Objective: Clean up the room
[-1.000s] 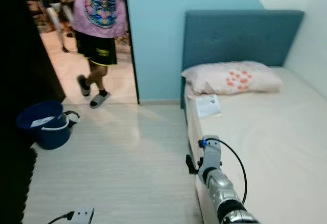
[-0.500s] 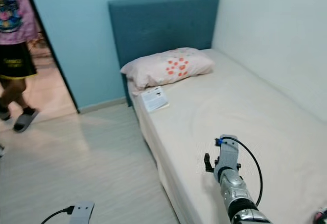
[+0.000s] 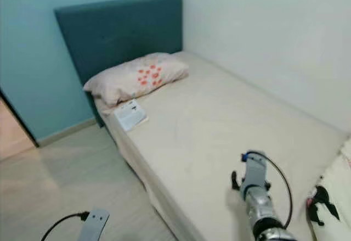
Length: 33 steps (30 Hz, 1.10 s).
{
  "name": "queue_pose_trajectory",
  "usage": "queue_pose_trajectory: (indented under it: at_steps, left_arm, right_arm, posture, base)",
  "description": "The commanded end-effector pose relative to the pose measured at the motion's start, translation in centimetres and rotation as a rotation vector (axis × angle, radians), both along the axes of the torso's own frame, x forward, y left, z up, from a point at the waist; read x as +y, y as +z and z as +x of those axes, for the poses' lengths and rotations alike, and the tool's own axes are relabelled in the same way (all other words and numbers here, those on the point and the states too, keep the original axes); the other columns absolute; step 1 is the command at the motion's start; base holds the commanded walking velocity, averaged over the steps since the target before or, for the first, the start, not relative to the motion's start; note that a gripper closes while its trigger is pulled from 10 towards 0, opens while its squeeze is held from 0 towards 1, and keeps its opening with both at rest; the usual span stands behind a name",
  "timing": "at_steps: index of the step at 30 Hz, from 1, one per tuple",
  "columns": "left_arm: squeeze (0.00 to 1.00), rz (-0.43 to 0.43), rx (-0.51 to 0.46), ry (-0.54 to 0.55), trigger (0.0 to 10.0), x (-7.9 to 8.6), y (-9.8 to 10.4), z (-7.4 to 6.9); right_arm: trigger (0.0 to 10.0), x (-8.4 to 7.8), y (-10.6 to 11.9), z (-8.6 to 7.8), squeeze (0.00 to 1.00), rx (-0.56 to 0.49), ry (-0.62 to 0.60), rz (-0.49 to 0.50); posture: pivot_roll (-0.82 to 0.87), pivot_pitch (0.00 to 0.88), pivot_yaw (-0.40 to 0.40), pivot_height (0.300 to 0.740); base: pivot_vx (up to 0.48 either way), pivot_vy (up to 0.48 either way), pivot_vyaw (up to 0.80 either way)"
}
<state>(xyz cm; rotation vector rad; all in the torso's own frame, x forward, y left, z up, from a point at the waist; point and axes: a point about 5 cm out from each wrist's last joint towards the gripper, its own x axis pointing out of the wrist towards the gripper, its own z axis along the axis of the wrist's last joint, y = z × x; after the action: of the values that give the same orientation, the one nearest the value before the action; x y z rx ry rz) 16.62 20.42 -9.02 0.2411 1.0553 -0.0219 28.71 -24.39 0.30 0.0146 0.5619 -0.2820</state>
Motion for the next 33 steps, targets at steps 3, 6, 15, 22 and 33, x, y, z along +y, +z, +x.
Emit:
queue_pose_trajectory:
  at_steps: [3,6,15,22,33]
  left_arm:
    - [0.00,0.013,0.023,0.016,10.0,0.9,0.0,-0.4]
    - [0.00,-0.001,0.021,0.011,10.0,0.5,-0.1,-0.4]
    - [0.00,-0.008,0.017,-0.023,10.0,-0.6,-0.2,-0.3]
    - [0.00,-0.037,0.039,0.002,10.0,-1.0,-0.6,-0.9]
    - [0.00,-0.032,0.038,0.009,10.0,-0.5,-0.4,-0.8]
  right_arm:
    - [10.0,-0.8,-1.5,-1.8,0.00,0.067,-0.045,0.019]
    - [10.0,-2.4,-3.0,-4.4,0.00,0.139,-0.098,0.020]
    - [10.0,-2.3,-8.2,-13.4,0.00,0.380,-0.183,0.143]
    - [10.0,-1.4,-10.0,-17.6,0.00,0.531,-0.181,0.147]
    - [10.0,-3.9,-9.6,-19.4,0.00,0.563,-0.192,0.127]
  posture:
    - [-0.06,0.000,-0.004,0.740]
    - [-0.06,0.000,-0.015,0.740]
    - [-0.07,0.000,-0.023,0.740]
    - [-0.07,0.000,-0.016,0.740]
    - [-0.07,0.000,-0.015,0.740]
  base:
    - [0.000,0.000,-0.71]
    - [0.000,0.000,-0.71]
    - [0.000,0.000,-0.71]
    - [0.000,0.000,-0.71]
    - [0.000,0.000,-0.71]
